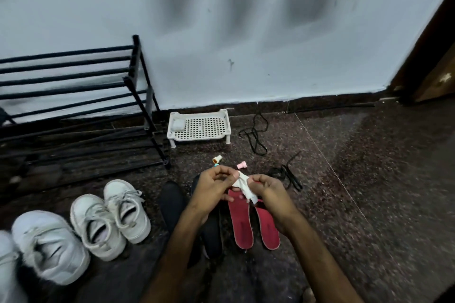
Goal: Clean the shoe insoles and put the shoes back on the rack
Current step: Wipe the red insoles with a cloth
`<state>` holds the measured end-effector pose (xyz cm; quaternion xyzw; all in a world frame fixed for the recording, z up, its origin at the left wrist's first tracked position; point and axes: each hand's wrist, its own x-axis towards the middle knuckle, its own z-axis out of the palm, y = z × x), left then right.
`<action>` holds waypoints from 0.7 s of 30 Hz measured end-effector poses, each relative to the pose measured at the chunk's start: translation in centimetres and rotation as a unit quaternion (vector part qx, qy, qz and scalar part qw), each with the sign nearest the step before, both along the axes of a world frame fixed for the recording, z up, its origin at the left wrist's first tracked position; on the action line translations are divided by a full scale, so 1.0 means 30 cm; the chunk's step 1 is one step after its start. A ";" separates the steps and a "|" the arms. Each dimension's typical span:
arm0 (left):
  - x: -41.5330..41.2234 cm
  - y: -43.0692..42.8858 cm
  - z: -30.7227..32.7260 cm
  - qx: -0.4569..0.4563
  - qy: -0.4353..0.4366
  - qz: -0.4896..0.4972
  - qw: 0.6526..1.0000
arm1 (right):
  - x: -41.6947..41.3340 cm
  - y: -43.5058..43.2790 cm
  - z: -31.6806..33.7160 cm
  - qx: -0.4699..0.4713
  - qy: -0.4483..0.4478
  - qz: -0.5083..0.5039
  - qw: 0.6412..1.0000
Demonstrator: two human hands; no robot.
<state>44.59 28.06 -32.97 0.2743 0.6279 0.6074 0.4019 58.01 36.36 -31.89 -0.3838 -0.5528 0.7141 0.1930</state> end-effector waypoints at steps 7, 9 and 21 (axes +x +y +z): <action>-0.024 -0.139 0.075 0.027 0.005 0.109 0.994 | -0.084 -0.111 0.112 0.026 -0.012 0.018 0.999; -0.029 -0.166 0.096 0.046 0.010 0.144 0.989 | -0.104 -0.145 0.136 0.055 0.011 0.041 0.998; -0.110 -0.277 0.169 0.051 -0.015 0.042 0.998 | -0.129 -0.178 0.187 0.099 0.034 0.081 0.991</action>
